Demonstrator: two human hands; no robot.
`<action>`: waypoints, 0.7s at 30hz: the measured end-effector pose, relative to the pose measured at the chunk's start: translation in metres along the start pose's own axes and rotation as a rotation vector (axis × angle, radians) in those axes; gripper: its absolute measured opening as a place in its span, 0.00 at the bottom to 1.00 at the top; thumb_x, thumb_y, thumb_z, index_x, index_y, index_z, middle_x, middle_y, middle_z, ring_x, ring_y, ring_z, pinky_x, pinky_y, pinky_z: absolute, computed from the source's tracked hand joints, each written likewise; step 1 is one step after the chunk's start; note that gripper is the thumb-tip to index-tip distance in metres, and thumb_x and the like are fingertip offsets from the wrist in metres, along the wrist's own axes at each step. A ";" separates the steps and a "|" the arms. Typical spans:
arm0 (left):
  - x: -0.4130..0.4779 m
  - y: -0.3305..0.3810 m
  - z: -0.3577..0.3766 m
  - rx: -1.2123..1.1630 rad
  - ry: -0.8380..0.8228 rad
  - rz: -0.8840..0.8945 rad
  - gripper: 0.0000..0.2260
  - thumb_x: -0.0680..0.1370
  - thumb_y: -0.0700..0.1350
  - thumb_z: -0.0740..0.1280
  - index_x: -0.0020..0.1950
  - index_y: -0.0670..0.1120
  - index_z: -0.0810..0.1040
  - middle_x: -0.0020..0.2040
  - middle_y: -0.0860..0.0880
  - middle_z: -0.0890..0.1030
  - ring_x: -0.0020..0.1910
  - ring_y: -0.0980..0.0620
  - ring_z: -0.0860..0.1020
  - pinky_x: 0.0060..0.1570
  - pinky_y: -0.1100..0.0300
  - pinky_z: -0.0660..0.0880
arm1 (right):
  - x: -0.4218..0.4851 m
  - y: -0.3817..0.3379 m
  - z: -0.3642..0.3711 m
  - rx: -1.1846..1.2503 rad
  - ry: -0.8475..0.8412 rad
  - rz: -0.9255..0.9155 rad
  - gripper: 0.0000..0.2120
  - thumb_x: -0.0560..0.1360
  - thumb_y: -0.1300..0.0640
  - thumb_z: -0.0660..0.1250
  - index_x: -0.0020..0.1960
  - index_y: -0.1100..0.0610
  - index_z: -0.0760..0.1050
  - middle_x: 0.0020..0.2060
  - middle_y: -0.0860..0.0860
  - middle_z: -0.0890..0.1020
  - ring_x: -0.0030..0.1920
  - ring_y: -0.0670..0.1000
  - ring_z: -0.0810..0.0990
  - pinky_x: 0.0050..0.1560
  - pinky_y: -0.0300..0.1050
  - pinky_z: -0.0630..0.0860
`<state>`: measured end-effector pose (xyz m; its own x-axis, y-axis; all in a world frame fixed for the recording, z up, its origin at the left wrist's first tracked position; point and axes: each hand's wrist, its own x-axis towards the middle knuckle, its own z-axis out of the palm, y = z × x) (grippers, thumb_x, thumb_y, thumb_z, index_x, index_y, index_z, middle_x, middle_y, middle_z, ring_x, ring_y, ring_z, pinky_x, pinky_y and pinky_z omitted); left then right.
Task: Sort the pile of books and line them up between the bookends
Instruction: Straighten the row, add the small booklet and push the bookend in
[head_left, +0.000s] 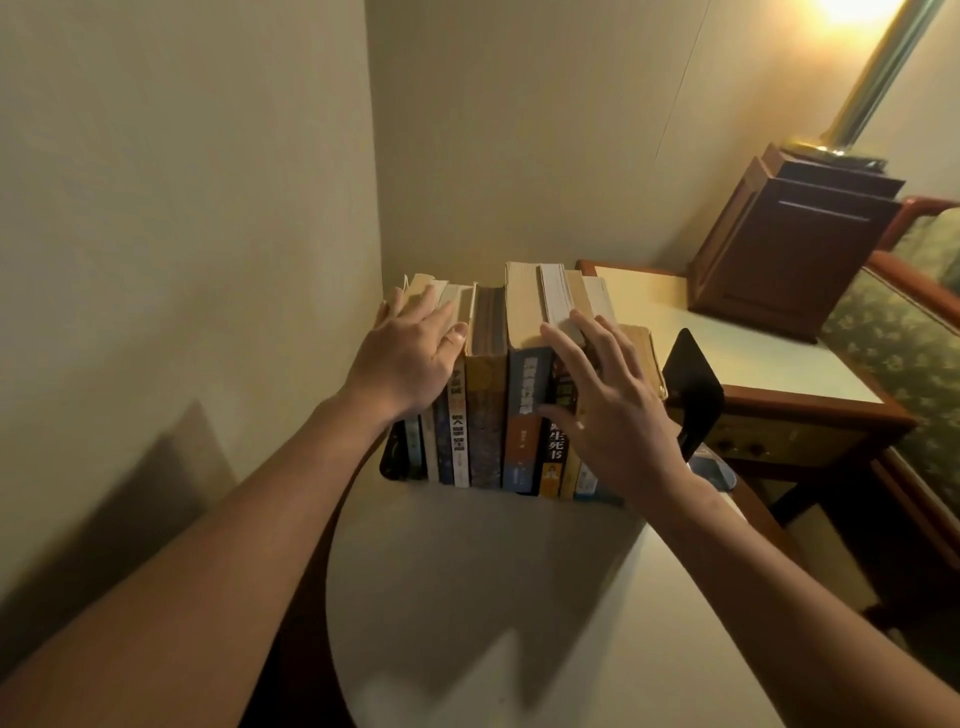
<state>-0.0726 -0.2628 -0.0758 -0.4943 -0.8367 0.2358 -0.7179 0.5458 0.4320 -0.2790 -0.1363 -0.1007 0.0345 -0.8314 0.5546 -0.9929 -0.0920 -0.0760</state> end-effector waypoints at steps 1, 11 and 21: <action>0.000 0.000 0.000 0.011 -0.007 0.006 0.24 0.85 0.57 0.50 0.80 0.52 0.60 0.82 0.51 0.53 0.81 0.43 0.46 0.77 0.45 0.49 | 0.000 0.000 -0.001 0.001 0.000 -0.001 0.39 0.73 0.49 0.76 0.78 0.53 0.62 0.77 0.58 0.64 0.78 0.61 0.58 0.66 0.70 0.72; 0.002 0.006 -0.007 0.046 -0.024 0.049 0.30 0.82 0.64 0.52 0.81 0.52 0.57 0.82 0.52 0.53 0.81 0.46 0.44 0.77 0.42 0.45 | -0.091 0.008 0.014 0.266 0.346 0.414 0.33 0.76 0.53 0.68 0.78 0.58 0.61 0.80 0.58 0.59 0.80 0.58 0.56 0.67 0.72 0.69; 0.016 0.025 -0.001 0.148 -0.098 0.124 0.31 0.80 0.68 0.42 0.80 0.57 0.57 0.80 0.55 0.59 0.80 0.52 0.55 0.78 0.41 0.44 | -0.125 0.018 0.028 0.330 0.186 0.570 0.41 0.76 0.56 0.71 0.81 0.48 0.51 0.81 0.53 0.56 0.81 0.53 0.49 0.71 0.59 0.57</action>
<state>-0.0977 -0.2624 -0.0601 -0.6232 -0.7586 0.1902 -0.7096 0.6507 0.2704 -0.2975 -0.0495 -0.1944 -0.5332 -0.6938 0.4841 -0.7623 0.1459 -0.6306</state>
